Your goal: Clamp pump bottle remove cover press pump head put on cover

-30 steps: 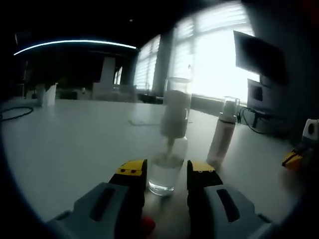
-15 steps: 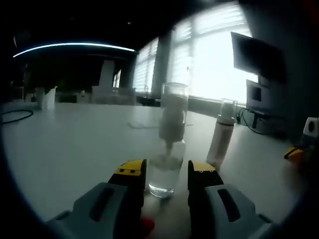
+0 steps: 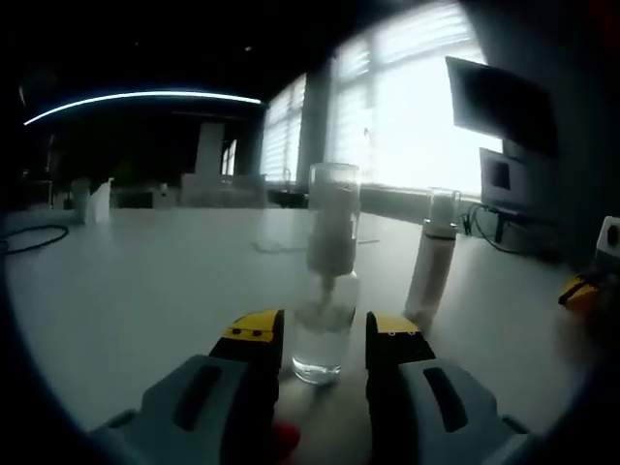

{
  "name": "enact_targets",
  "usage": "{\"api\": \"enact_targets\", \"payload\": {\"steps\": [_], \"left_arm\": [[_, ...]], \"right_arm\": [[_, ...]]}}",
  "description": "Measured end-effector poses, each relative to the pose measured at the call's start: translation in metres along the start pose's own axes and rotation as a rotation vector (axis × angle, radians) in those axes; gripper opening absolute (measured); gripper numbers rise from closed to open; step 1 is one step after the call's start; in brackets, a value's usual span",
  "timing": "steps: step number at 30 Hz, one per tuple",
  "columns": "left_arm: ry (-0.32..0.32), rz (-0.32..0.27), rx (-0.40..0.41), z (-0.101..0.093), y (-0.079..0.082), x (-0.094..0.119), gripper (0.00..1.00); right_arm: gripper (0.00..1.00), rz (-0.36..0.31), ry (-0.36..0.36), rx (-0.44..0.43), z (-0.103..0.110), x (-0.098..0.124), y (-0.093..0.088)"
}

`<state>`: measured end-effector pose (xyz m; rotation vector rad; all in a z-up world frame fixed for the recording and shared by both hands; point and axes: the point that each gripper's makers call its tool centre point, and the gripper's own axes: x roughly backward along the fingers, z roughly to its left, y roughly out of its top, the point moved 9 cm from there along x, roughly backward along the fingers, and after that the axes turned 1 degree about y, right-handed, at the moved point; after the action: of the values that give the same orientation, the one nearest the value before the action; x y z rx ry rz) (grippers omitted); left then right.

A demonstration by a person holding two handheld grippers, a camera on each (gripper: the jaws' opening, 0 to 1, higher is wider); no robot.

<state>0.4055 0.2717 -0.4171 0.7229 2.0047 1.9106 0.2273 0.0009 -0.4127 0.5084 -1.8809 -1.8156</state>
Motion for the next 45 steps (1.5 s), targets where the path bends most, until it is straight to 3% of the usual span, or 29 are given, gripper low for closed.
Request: {"api": "enact_targets", "payload": {"steps": [7, 12, 17, 28, 33, 45], "left_arm": [[-0.01, 0.004, 0.015, 0.001, 0.002, 0.002, 0.25], [0.003, 0.007, -0.006, 0.002, 0.013, 0.007, 0.29], [0.003, -0.009, -0.04, -0.004, 0.019, 0.027, 0.31], [0.036, -0.042, -0.026, -0.012, 0.028, 0.065, 0.33], [0.022, -0.081, -0.033, -0.028, 0.032, 0.088, 0.31], [0.022, -0.124, -0.064, -0.043, 0.022, 0.131, 0.29]], "right_arm": [[0.01, 0.003, -0.009, 0.017, 0.001, 0.001, 0.001], [0.01, -0.004, -0.002, 0.01, 0.001, 0.001, 0.002], [0.01, -0.017, 0.009, -0.003, 0.001, 0.002, 0.003], [0.01, -0.04, 0.015, 0.013, 0.002, 0.005, 0.005], [0.01, -0.04, 0.018, 0.025, 0.002, 0.005, 0.005], [0.01, -0.049, 0.021, 0.028, 0.003, 0.005, 0.005]]}}
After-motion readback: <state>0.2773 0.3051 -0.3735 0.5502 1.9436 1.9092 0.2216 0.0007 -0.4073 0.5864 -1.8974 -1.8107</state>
